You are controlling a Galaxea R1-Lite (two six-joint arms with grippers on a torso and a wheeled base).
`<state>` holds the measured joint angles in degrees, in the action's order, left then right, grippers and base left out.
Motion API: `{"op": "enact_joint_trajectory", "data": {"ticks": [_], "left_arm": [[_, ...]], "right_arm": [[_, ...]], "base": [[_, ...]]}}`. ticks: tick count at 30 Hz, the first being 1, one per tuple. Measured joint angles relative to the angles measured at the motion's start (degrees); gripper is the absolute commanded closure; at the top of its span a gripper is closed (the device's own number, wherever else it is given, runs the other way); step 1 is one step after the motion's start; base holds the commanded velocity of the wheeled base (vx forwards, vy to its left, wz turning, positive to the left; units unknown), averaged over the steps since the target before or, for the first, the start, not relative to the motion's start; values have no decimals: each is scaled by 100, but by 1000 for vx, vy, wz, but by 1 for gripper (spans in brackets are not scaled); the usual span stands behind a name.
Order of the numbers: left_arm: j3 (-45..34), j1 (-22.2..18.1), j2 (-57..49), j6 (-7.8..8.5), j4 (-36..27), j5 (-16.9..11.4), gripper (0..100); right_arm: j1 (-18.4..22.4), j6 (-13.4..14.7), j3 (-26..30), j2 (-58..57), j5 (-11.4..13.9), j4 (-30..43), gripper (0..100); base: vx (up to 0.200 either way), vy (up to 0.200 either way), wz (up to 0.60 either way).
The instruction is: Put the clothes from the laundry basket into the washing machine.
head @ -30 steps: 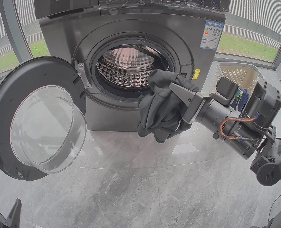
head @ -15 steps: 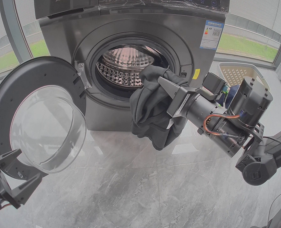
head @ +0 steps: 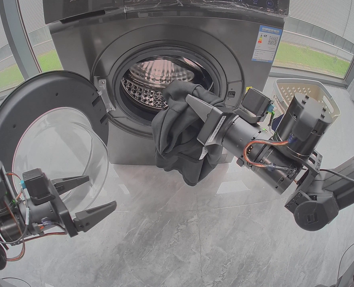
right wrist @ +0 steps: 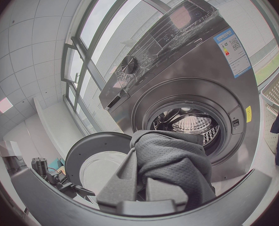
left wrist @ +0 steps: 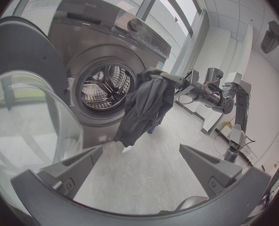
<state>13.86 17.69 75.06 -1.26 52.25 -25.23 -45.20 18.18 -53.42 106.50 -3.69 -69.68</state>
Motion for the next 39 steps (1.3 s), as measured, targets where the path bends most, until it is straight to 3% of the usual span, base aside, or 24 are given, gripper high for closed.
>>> {"op": "enact_joint_trajectory", "data": {"ticks": [6,16,27,39], "left_arm": [[273,394,1034,-85,756,6,0],[756,774,2216,-276,1251,22,0],[1447,990,3150,-462,1752,336,0],[1921,995,3814,-468,2088,503,0]], "right_arm": [[9,7,-71,74,-10,-39,100],[-46,11,-35,83,-35,-60,100],[-116,2,6,67,-43,-61,100],[-210,2,23,59,-76,-77,100]], "base": [[0,0,0],[0,0,0],[0,0,0],[0,0,0]]}}
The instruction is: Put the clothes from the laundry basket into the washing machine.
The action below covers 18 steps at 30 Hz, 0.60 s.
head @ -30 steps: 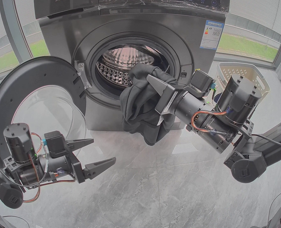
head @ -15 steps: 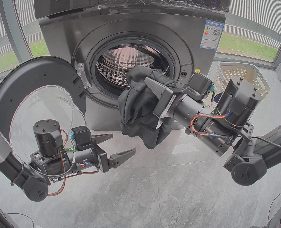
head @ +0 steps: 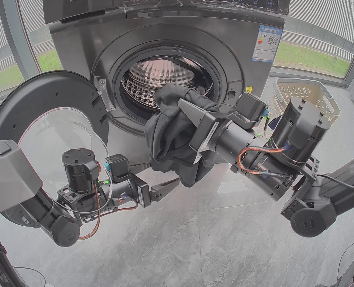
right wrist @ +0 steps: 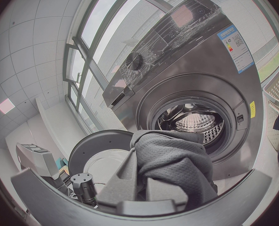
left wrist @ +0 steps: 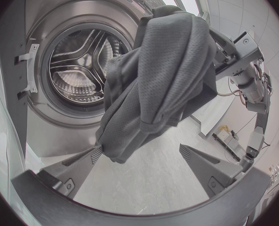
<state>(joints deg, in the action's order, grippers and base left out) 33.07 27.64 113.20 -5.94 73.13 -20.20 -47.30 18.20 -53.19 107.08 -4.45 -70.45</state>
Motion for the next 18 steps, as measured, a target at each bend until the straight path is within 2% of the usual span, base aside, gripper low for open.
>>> {"op": "enact_joint_trajectory", "data": {"ticks": [13,18], "left_arm": [[280,-22,411,17,372,145,0],[391,-27,529,26,536,290,0]], "right_arm": [[-13,5,143,-17,-1,-35,100],[-13,7,157,-17,-1,-38,100]], "base": [[0,0,0],[0,0,0]]}}
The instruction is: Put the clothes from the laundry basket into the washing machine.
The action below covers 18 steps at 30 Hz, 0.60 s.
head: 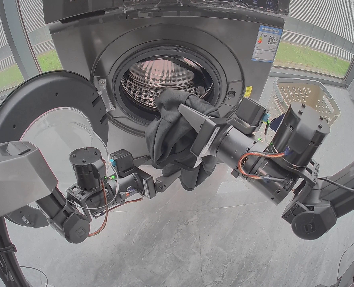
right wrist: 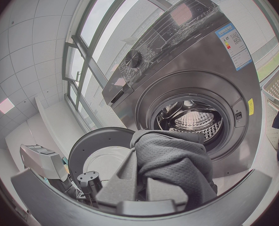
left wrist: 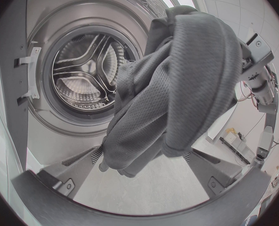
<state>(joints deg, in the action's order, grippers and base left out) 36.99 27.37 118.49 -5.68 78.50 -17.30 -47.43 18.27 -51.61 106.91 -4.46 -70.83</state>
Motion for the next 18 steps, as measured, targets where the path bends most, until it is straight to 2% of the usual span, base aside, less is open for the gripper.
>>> {"op": "enact_joint_trajectory", "data": {"ticks": [1,2,18], "left_arm": [[38,-4,33,0,48,44,0],[69,-4,63,0,74,66,100],[-24,9,229,46,673,94,100]], "right_arm": [[0,0,2,0,0,0,100],[0,0,5,0,-2,0,100],[9,1,49,0,0,-101,100]], "base": [[0,0,0],[0,0,0],[0,0,0]]}}
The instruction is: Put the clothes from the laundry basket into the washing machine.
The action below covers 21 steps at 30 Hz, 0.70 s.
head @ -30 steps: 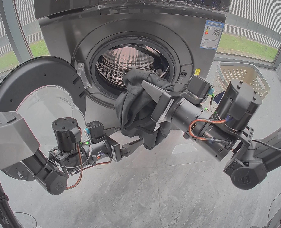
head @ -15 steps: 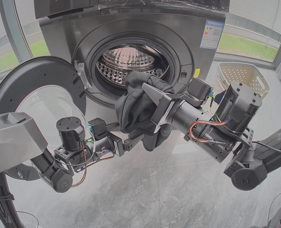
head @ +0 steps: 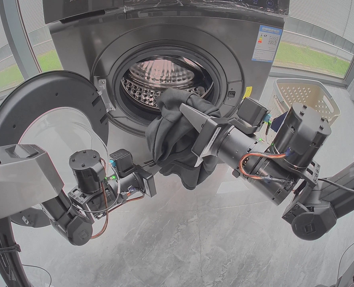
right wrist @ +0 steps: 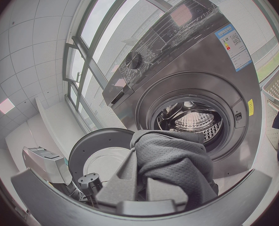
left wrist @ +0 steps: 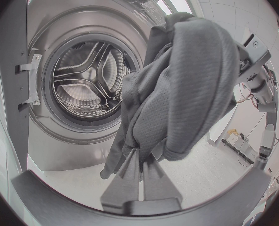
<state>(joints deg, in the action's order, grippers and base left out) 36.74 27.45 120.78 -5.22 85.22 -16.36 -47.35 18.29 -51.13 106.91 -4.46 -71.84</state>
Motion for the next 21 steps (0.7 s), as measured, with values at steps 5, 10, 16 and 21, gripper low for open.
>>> {"op": "enact_joint_trajectory", "data": {"ticks": [5,10,16,21], "left_arm": [[-579,52,-124,29,236,-6,100],[-1261,66,-571,13,360,-20,100],[-1660,40,-942,-22,382,-55,0],[-1676,27,-894,-37,379,-72,0]], "right_arm": [[13,-1,57,0,-2,-6,100],[27,0,116,0,-5,-12,100],[22,0,146,4,-11,-11,100],[6,0,146,4,-7,-11,100]], "base": [[0,0,0],[0,0,0],[0,0,0],[0,0,0]]}}
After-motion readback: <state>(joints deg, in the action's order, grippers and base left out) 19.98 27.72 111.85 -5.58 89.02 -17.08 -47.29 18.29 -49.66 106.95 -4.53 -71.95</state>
